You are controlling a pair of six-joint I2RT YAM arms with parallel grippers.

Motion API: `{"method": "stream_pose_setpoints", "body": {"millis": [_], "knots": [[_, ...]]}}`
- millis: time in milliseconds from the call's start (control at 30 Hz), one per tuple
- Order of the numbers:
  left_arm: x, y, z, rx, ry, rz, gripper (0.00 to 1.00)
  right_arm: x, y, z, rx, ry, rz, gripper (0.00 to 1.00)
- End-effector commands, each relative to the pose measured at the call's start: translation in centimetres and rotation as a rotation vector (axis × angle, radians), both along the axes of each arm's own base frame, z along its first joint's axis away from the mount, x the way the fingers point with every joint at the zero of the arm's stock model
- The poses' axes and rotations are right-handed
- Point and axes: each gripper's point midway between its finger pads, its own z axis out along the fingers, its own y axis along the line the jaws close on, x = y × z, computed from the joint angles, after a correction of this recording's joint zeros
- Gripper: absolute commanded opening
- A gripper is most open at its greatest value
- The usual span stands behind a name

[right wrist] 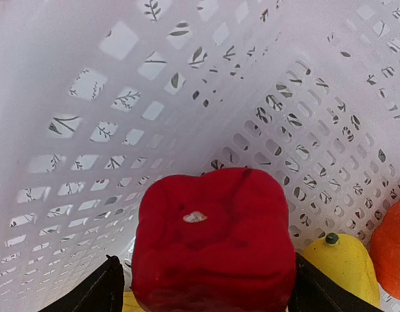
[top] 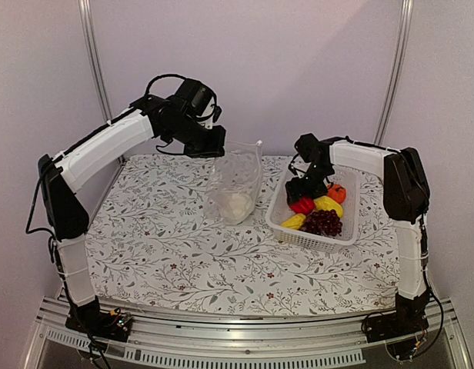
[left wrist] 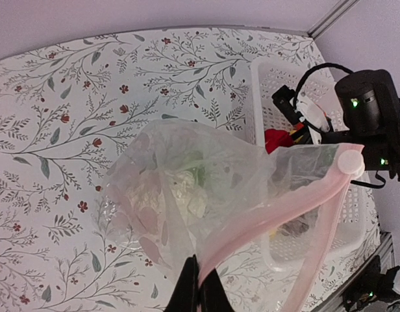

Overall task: Place the food in the zip-top bag and seal the zipper
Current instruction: Pick up the fake vegetable from the bin.

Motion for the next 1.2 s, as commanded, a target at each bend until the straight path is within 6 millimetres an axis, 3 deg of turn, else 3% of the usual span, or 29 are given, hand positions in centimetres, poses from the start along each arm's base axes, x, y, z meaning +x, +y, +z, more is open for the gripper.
{"method": "stream_pose_setpoints", "body": {"millis": [0,367,700,833,1033,1167], "knots": [[0.1,0.7,0.8,-0.020,-0.009,0.015,0.00,2.0,0.9,3.6,0.042,-0.106,-0.014,0.85],[0.0,0.7,0.8,-0.017,-0.012,0.010,0.00,2.0,0.5,1.0,0.004,-0.055,-0.040,0.81],[0.0,0.7,0.7,-0.015,-0.010,0.010,0.00,1.8,0.1,0.6,-0.016,-0.033,-0.064,0.74],[-0.1,0.4,0.7,-0.027,-0.002,-0.003,0.00,1.7,-0.5,0.5,-0.046,-0.031,-0.093,0.64],[-0.1,0.3,0.6,-0.031,-0.001,-0.006,0.00,1.2,-1.2,3.4,-0.033,-0.065,-0.148,0.56],[0.0,0.4,0.6,-0.031,0.000,0.000,0.00,0.8,-0.9,8.6,0.045,-0.135,-0.155,0.54]]}}
